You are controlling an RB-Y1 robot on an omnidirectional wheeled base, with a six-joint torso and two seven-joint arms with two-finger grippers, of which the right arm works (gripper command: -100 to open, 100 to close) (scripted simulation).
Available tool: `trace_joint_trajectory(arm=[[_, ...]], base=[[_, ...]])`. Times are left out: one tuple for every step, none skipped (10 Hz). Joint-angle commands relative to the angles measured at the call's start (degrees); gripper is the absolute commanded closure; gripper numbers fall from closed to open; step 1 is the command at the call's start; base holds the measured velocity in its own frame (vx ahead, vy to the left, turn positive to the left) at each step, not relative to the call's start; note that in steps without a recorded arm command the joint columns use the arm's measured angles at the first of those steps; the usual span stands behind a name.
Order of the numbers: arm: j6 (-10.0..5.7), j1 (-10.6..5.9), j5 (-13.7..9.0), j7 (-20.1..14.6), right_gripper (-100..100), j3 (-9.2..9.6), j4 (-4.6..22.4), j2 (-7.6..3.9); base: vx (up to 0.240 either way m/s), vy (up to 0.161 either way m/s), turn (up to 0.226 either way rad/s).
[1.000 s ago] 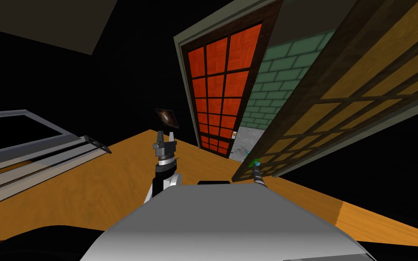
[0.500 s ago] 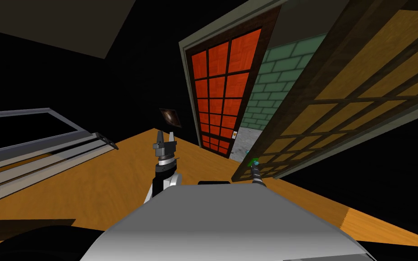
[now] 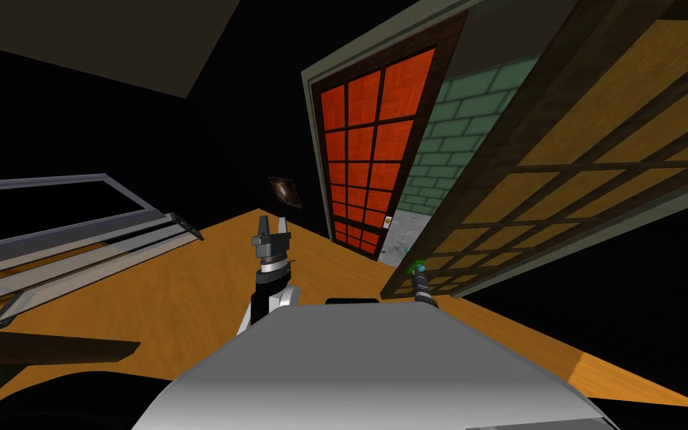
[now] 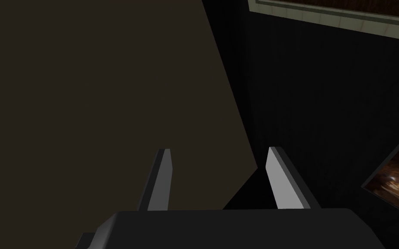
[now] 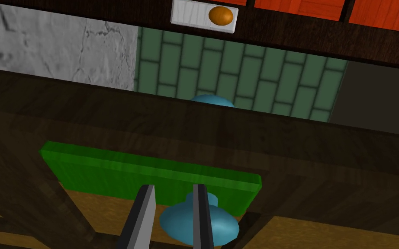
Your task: Pull the door open
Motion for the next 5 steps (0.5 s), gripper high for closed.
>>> trace_joint_trajectory(arm=[[0.02, 0.16, -1.1, -1.6, 100, -1.22, 1.6, -1.81], [0.02, 0.16, -1.1, -1.6, 100, -1.22, 1.6, -1.81], [0.02, 0.16, -1.1, -1.6, 100, -1.22, 1.6, -1.81], [-0.18, 0.16, -1.1, -1.6, 100, -1.22, 1.9, -1.81], [-0.80, 0.16, -1.1, -1.6, 100, -1.22, 2.9, -1.81]], base=[[-0.047, -0.032, 0.059], [-0.013, -0.015, 0.003], [0.010, -0.003, -0.031], [0.014, 0.014, 0.007], [0.002, 0.000, 0.016]])
